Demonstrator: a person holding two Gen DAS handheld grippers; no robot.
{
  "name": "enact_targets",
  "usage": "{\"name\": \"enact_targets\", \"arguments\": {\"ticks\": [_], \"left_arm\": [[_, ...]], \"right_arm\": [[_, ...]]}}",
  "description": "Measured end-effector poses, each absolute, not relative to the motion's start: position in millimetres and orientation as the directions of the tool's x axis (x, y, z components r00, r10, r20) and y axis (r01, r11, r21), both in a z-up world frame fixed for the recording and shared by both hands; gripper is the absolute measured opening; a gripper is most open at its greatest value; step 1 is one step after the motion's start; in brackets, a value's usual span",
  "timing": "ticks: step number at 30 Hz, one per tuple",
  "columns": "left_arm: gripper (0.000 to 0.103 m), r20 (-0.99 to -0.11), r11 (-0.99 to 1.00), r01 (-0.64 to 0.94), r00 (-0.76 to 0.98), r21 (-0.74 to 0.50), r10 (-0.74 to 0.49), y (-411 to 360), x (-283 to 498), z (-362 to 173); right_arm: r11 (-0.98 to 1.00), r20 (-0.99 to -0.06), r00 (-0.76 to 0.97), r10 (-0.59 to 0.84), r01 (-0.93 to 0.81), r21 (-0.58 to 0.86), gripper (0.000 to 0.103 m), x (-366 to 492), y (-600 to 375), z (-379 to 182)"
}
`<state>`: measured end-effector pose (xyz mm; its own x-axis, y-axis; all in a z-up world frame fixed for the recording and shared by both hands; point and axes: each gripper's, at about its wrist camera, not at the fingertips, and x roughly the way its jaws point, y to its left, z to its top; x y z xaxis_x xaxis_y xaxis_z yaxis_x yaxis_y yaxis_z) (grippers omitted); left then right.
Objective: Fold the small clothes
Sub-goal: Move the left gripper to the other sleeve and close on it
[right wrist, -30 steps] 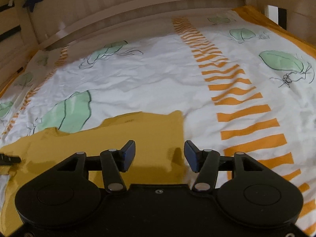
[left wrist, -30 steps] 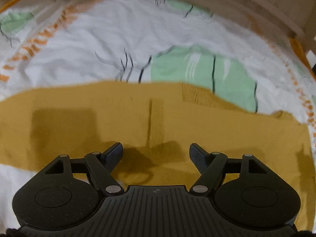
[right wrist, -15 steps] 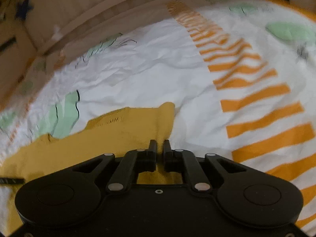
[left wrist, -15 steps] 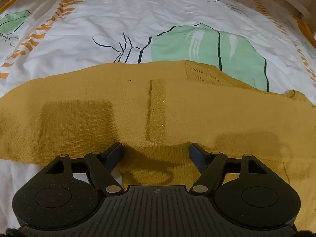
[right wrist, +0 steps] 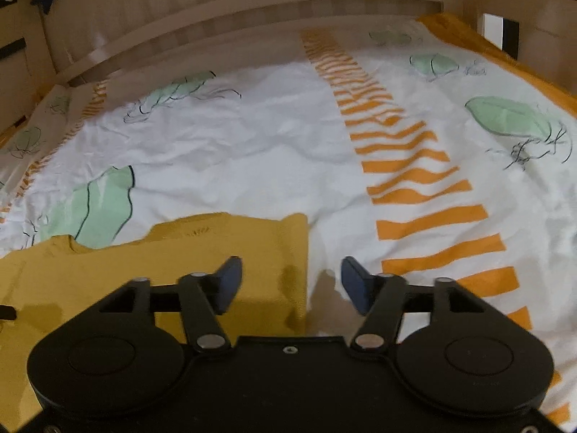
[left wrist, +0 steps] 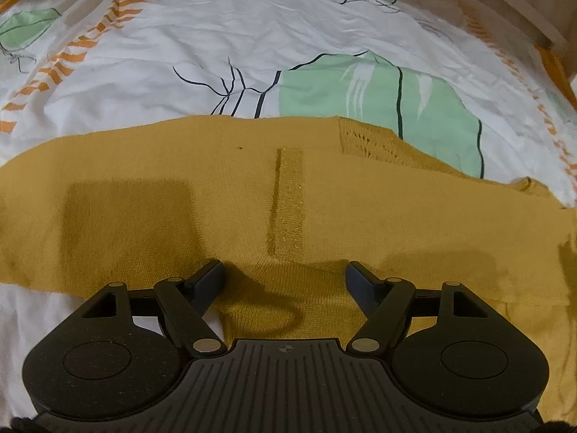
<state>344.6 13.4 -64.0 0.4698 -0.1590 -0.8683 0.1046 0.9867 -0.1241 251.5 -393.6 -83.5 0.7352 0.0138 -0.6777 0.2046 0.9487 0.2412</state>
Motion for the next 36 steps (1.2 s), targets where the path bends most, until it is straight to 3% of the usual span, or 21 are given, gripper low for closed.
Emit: {"name": "enact_targets", "arguments": {"ticks": [2,6,11,21,28,36], "left_arm": [[0.073,-0.860,0.980,0.111,0.471,-0.162,-0.196,18.1,343.3,-63.0],[0.073,-0.842,0.965,0.111,0.471,-0.239,-0.263,31.0,341.1,-60.6],[0.073,-0.815,0.952,0.061,0.501,-0.301,-0.290,53.2,337.7,-50.8],[0.073,-0.756,0.931,-0.130,0.627,-0.340,-0.188,131.5,331.2,-25.1],[0.074,-0.734,0.901,-0.265,0.674,-0.343,-0.081,198.0,313.9,-22.6],[0.074,-0.698,0.789,-0.441,0.716,-0.427,0.022,273.0,286.4,-21.2]], "right_arm": [[0.951,-0.678,0.735,0.022,0.195,0.241,0.071,248.4,-388.8,-77.7],[0.956,-0.664,0.743,0.079,0.132,0.261,0.093,242.4,-373.6,-66.2],[0.953,-0.624,0.764,0.163,0.041,0.300,0.102,235.7,-346.2,-51.6],[0.904,-0.603,0.725,0.331,-0.061,0.423,0.103,220.3,-299.5,-50.8],[0.894,-0.604,0.699,0.382,-0.114,0.434,0.103,216.4,-279.2,-52.7],[0.876,-0.605,0.672,0.428,-0.143,0.461,0.103,211.2,-266.1,-57.2]]}}
